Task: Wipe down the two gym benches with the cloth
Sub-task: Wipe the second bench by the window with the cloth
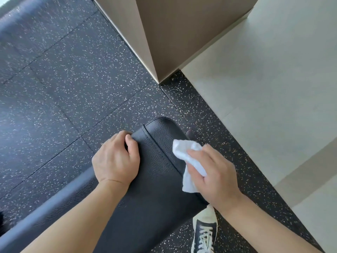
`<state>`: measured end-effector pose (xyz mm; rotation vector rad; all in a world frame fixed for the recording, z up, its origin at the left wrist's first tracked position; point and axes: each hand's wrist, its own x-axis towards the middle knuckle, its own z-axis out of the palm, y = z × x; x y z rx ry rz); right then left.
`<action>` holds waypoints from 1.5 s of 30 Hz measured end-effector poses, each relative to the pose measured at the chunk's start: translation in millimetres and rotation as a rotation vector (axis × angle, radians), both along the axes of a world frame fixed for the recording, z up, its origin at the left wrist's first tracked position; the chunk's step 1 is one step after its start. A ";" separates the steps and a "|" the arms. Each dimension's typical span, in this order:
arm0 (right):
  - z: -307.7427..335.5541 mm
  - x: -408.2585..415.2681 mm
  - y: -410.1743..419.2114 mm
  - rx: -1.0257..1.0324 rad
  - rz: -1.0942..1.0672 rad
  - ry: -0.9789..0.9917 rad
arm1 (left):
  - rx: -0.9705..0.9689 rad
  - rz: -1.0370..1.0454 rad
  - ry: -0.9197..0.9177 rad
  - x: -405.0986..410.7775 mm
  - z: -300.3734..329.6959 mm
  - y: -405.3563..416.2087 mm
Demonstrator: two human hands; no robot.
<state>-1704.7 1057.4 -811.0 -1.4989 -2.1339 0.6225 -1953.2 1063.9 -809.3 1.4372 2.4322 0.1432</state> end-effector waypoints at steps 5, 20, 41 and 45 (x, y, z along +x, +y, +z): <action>3.5 -80.9 99.7 -0.143 -0.001 0.077 | -0.024 -0.006 -0.006 -0.3 -0.2 1.4; -5.9 16.1 11.3 -0.599 -0.276 0.340 | 0.002 -0.001 -0.021 0.6 -1.4 0.4; -5.5 16.5 -71.0 -0.242 -0.626 0.351 | -0.023 -0.038 0.028 -2.8 -3.5 2.4; -9.4 3.9 -109.5 -0.111 -0.656 0.268 | -0.015 -0.050 0.026 -3.1 -4.4 1.9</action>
